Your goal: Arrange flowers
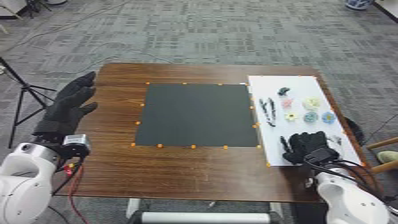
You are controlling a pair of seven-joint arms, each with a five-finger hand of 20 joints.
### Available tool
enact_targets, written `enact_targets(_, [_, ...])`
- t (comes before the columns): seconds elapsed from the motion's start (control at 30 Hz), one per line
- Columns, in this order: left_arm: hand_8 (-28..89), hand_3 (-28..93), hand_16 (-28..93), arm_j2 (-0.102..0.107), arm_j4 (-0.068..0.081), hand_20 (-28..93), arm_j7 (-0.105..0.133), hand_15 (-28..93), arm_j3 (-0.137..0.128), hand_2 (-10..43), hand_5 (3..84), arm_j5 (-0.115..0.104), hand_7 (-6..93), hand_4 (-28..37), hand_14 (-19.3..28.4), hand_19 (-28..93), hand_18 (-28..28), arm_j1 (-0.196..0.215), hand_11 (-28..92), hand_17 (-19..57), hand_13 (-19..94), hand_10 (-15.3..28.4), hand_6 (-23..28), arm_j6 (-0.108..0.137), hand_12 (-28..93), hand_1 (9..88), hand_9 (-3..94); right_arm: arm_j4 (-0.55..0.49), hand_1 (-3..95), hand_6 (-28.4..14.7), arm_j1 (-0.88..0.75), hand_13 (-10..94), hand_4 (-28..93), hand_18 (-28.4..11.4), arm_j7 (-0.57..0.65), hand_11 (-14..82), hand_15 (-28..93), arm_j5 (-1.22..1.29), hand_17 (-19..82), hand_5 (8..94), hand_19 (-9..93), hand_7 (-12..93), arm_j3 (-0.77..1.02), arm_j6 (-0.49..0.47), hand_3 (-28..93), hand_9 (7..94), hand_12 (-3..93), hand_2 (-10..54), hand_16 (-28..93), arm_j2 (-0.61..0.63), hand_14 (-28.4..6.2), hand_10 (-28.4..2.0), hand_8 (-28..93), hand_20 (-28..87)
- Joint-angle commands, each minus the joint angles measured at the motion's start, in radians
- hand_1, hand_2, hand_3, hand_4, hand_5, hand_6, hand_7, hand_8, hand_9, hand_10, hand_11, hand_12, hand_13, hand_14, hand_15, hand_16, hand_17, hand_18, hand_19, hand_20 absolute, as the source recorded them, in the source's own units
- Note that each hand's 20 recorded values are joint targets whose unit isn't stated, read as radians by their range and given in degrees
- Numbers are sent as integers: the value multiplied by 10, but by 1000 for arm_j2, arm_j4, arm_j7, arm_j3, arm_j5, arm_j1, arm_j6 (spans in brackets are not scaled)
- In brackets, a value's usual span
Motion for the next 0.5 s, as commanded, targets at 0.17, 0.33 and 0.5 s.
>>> enact_targets(0.17, [-118,641,0,-8,-7,99,-5,272,-11,-93,140,-6,222,-283,77,346,172,3,118,-177,-4,62,9,8,199,269,74,38,400,9,47,609,-282,-205,-11,701,841,-30,233,693,771,672,-160,33,853,732,646,-95,441,-42,-127,-105,167,483])
enact_targets(0.33, [-118,646,0,4,-13,100,-14,271,-38,-94,141,-2,219,-283,78,346,173,14,117,-177,-4,61,10,0,200,266,75,31,392,-15,183,637,-235,-210,14,704,845,-34,256,712,788,653,-222,186,888,761,647,-95,446,-25,-125,-105,222,486])
enact_targets(0.5, [-118,648,1,18,-21,99,-16,273,-67,-92,142,-5,219,-283,78,346,172,38,117,-176,-4,62,10,2,200,265,75,9,380,-26,364,670,-170,-213,62,704,846,-23,275,736,798,647,-322,313,885,791,646,-95,447,5,-121,-108,253,488])
